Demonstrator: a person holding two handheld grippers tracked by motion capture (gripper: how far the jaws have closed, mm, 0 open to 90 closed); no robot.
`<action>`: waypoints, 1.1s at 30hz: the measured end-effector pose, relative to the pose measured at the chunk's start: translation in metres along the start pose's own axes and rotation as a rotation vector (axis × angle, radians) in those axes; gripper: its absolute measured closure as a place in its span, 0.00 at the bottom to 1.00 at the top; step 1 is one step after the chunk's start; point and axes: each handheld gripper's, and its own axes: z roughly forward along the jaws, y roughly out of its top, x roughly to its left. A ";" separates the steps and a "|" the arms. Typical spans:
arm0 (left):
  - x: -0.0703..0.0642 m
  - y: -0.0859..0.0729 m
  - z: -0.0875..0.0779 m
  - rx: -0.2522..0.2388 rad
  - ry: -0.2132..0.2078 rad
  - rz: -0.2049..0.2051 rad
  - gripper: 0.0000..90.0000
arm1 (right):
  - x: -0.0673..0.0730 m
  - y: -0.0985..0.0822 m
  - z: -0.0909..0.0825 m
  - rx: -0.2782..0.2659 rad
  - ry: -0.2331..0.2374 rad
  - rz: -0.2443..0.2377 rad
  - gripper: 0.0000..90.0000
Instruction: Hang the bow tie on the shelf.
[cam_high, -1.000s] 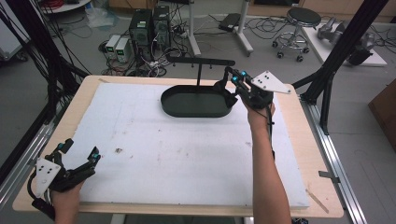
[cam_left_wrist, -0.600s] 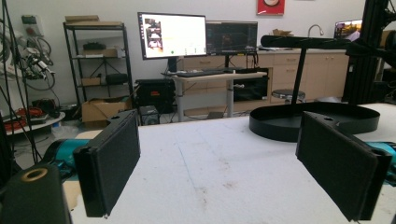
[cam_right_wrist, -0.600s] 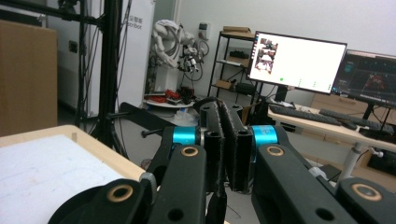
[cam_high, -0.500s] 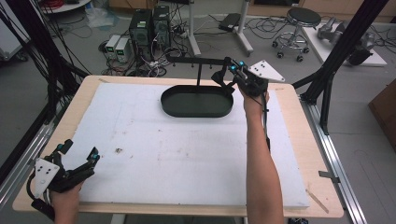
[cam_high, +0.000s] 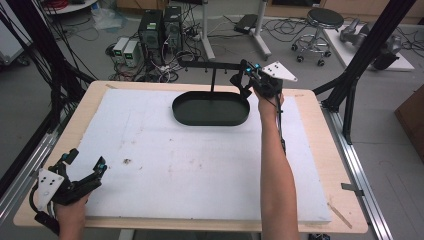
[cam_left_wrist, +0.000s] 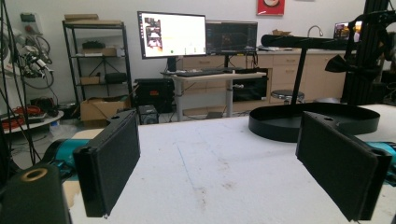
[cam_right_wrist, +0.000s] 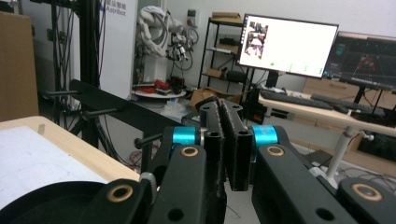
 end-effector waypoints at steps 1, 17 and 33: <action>0.000 0.000 0.000 0.003 0.000 -0.001 0.16 | -0.001 -0.001 0.002 0.003 -0.004 0.003 0.97; 0.002 0.000 -0.001 0.002 -0.002 -0.007 0.16 | -0.011 -0.007 0.000 0.064 -0.091 0.052 0.57; -0.002 0.008 -0.001 -0.022 -0.025 -0.020 0.15 | 0.004 0.034 -0.056 0.115 -0.090 0.014 0.01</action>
